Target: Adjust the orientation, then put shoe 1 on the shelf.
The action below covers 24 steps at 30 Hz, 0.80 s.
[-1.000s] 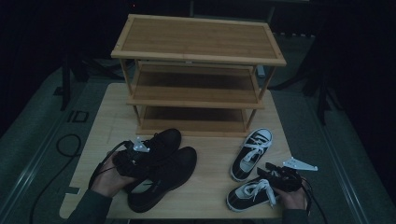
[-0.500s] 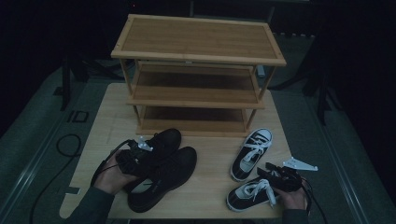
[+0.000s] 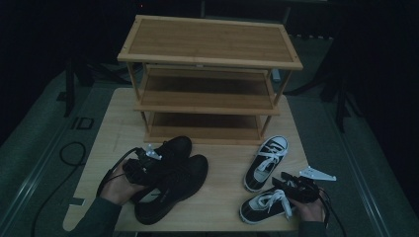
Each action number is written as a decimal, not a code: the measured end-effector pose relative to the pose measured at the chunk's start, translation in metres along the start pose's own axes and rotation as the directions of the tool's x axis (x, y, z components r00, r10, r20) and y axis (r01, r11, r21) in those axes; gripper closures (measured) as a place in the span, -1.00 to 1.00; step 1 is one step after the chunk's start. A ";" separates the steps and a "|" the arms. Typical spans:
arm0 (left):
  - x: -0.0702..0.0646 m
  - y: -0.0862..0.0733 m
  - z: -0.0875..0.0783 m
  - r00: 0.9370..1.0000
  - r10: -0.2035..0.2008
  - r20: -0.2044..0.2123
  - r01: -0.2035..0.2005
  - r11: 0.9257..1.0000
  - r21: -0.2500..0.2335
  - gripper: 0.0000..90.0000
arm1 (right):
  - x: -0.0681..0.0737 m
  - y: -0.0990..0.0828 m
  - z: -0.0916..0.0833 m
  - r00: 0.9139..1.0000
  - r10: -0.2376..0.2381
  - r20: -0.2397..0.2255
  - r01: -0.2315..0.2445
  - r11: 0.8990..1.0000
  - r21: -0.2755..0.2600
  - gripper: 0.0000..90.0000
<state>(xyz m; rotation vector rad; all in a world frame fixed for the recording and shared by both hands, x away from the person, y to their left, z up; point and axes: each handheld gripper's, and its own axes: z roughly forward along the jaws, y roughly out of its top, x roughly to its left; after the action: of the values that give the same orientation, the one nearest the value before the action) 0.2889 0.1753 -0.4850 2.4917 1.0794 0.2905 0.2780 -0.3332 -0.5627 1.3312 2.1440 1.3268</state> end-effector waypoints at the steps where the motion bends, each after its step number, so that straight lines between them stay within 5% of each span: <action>1: 0.001 0.000 0.000 1.000 0.000 0.001 0.000 1.000 -0.004 0.47 | 0.000 0.000 0.000 1.000 0.000 0.000 0.000 1.000 0.000 0.00; 11: -0.001 -0.001 -0.001 1.000 0.023 0.000 -0.023 1.000 -0.013 0.82 | 0.000 0.000 0.000 1.000 0.003 0.000 -0.003 1.000 -0.001 0.00; 24: -0.003 -0.002 -0.002 1.000 0.028 -0.007 -0.028 0.999 -0.030 0.86 | 0.000 0.000 0.000 1.000 0.004 -0.001 -0.004 1.000 -0.002 0.00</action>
<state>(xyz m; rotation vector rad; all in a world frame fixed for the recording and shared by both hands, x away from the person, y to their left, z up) 0.2845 0.1754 -0.4841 2.4825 1.0358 0.3212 0.2781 -0.3336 -0.5629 1.3347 2.1414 1.3316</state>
